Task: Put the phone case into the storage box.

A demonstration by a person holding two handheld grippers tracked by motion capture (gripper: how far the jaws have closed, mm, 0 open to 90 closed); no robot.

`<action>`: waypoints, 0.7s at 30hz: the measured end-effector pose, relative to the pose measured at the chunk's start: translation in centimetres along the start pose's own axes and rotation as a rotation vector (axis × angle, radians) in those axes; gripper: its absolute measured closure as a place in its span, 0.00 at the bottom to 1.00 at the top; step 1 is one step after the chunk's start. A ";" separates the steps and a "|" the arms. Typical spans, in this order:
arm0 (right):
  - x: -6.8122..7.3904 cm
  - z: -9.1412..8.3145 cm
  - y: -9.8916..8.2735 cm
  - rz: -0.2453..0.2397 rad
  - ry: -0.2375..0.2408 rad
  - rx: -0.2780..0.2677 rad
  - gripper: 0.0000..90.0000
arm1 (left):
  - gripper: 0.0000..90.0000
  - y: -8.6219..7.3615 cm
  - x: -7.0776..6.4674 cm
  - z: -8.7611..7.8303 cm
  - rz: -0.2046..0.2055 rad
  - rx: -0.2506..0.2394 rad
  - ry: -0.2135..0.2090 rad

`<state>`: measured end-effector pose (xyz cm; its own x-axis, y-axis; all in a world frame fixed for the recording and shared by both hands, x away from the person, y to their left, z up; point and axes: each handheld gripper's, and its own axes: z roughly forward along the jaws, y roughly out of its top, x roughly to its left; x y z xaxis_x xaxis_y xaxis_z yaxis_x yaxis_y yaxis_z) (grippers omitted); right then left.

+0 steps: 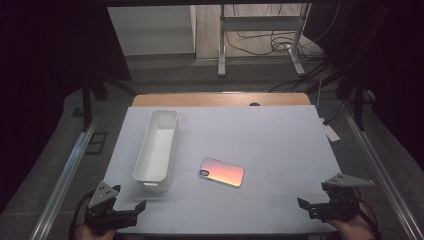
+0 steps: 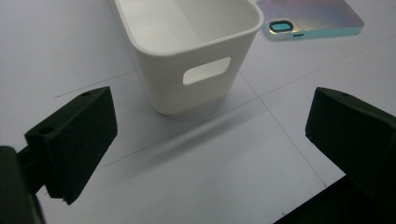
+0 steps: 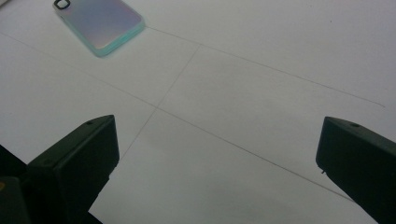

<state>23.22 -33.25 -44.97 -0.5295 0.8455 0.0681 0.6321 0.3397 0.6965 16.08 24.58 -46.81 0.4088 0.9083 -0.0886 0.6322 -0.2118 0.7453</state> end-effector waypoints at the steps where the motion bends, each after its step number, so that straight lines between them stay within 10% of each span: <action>1: 0.0 0.0 0.0 -0.001 0.000 -0.002 0.00 | 0.03 0.0 0.0 0.0 0.000 0.000 0.000; 21: 0.1 0.1 0.0 -0.015 0.007 0.002 0.00 | 0.01 -0.1 0.3 -0.2 -0.016 -0.023 -0.014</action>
<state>23.19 -33.10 -44.98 -0.5430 0.8374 0.0623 0.6252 0.3537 0.6958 15.95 24.92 -46.79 0.4078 0.9064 -0.1099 0.6237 -0.1886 0.7585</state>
